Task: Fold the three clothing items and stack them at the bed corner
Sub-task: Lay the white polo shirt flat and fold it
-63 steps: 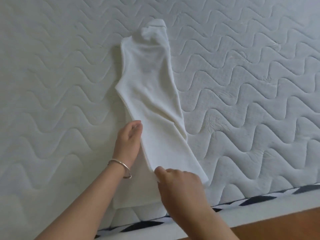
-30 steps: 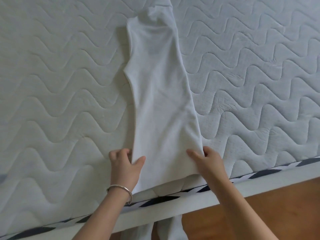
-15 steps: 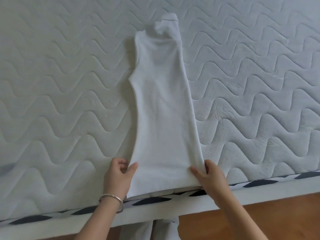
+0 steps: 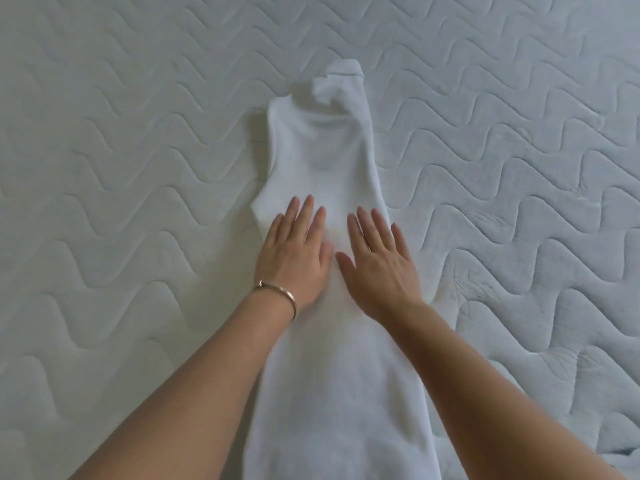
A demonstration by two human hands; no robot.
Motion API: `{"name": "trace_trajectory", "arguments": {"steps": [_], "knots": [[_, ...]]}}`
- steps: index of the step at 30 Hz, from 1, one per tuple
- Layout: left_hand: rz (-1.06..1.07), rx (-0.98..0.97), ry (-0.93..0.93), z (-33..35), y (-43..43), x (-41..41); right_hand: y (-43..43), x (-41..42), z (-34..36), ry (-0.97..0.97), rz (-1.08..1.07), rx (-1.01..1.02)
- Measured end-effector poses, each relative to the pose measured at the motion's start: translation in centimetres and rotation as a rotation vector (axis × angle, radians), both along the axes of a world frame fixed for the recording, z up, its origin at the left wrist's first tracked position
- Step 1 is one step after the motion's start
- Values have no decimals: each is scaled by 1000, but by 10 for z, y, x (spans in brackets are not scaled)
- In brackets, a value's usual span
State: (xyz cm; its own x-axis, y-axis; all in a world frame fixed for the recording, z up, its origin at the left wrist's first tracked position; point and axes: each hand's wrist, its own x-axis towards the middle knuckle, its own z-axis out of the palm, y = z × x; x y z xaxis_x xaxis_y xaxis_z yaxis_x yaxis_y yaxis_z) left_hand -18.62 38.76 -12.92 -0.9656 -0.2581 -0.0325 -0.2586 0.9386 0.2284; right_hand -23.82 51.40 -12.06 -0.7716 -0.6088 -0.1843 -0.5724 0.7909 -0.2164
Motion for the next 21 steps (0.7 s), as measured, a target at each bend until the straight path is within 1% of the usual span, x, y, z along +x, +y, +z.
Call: {"name": "trace_trajectory", "arguments": {"steps": [2,3,4,7,10,12,14,16,18,21], "knots": [[42,-35,-106,-19,-19,-19,-1,-16,-22,-33,-20,56],[58,-56,-117,-29,-25,-21,3,-19,-30,-43,-34,61],[47,-83,-110,-36,-29,-20,7,-20,-37,-41,-41,63],[32,-68,-68,-44,-32,-16,12,-17,-49,-6,-65,42],[19,-53,-45,-32,-33,-21,9,-17,-46,39,-98,-4],[-11,-28,36,-24,-39,-34,6,-24,-37,76,-134,-79],[-45,3,123,-19,-46,-55,-7,-42,-27,154,-178,-206],[-76,-16,176,-18,-53,-83,-34,-69,-19,234,-184,-269],[-78,-64,154,-20,-61,-114,-65,-101,-15,241,-127,-224],[4,-110,75,-35,-78,-144,-87,-145,-26,121,-2,-32]]}}
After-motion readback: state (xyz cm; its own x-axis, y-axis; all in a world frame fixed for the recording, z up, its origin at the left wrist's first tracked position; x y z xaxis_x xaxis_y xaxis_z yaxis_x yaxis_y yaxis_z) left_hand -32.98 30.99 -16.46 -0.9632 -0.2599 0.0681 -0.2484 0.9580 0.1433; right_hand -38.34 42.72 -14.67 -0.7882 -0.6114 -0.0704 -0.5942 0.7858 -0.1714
